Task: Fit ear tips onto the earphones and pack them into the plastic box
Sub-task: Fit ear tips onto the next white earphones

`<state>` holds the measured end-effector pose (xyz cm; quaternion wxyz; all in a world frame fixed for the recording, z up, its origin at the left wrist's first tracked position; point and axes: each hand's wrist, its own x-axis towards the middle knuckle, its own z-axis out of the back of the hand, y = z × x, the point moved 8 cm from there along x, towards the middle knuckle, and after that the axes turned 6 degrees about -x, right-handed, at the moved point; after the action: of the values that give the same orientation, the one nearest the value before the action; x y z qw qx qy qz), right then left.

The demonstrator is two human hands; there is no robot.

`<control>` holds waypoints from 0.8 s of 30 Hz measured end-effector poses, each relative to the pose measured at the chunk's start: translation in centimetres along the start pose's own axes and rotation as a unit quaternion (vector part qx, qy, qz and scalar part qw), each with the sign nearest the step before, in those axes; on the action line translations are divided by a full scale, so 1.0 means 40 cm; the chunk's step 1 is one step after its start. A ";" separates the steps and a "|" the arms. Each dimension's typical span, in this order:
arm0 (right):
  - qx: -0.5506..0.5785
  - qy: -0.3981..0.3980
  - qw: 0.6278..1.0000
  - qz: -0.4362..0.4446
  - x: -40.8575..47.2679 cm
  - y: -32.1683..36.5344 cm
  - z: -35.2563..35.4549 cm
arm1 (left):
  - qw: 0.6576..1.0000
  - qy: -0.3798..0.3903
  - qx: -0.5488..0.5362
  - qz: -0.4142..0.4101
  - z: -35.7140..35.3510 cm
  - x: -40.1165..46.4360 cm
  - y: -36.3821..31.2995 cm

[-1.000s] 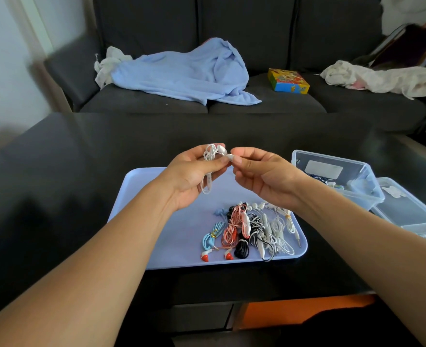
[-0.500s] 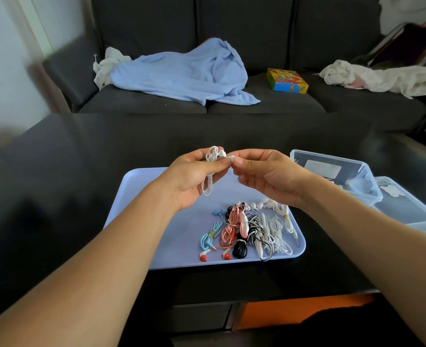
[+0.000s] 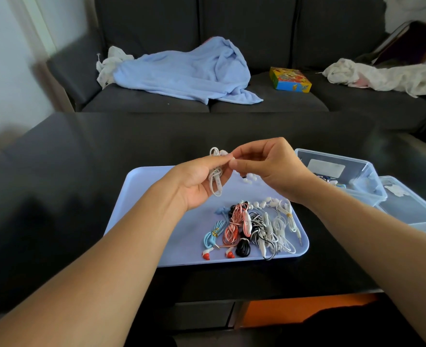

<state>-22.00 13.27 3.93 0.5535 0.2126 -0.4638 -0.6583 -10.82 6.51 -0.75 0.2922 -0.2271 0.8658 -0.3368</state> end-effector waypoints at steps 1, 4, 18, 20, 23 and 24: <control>-0.026 0.001 0.999 0.019 -0.001 0.011 -0.002 | 1.000 -0.005 0.000 0.007 0.005 -0.001 0.003; -0.103 -0.012 0.991 0.080 -0.006 0.042 -0.007 | 1.000 -0.005 0.027 0.011 0.011 -0.004 0.005; -0.297 0.018 0.934 0.198 -0.016 0.082 -0.025 | 0.988 0.041 0.149 0.001 0.001 -0.018 -0.002; -0.296 0.016 0.936 0.191 -0.015 0.076 -0.028 | 0.988 0.028 0.152 -0.002 0.007 -0.015 -0.001; -0.303 0.005 0.932 0.197 -0.014 0.074 -0.031 | 0.988 0.013 0.155 -0.003 0.011 -0.009 0.003; -0.307 0.005 0.930 0.201 -0.013 0.075 -0.033 | 0.988 0.010 0.156 -0.003 0.013 -0.007 0.003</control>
<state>-19.20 13.39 5.73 0.7148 -0.0614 -0.2693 -0.6425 -10.31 6.53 -1.06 0.3147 -0.1780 0.8048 -0.4707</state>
